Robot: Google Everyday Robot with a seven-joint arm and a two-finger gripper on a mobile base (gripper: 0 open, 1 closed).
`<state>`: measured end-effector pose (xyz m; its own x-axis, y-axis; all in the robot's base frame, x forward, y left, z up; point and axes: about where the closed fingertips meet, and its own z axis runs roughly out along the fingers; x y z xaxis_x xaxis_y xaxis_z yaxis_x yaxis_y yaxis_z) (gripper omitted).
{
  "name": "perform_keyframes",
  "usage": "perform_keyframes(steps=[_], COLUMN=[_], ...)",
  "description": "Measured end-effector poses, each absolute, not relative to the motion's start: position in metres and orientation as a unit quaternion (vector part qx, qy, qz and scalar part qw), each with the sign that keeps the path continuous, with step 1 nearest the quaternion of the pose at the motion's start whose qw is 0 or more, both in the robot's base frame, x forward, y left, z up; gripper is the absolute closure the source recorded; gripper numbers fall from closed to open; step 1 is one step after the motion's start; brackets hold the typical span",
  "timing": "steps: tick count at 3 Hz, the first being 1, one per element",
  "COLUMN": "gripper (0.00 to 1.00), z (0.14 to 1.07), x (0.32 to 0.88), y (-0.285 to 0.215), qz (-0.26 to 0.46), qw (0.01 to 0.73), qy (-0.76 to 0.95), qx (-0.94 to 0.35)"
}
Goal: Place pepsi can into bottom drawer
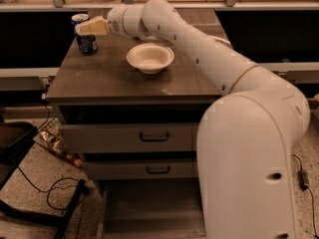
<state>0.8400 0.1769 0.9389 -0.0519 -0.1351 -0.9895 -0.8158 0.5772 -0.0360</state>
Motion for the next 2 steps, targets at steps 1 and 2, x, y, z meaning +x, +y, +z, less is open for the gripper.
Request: perform_keyframes(steps=[1,2], gripper=[0.00,0.00], z=[0.929,0.920], x=[0.849,0.856], y=[0.197,0.217], qz=[0.303,0.319], qw=[0.573,0.563], qy=[0.665,0.663], qx=[-0.370,-0.377])
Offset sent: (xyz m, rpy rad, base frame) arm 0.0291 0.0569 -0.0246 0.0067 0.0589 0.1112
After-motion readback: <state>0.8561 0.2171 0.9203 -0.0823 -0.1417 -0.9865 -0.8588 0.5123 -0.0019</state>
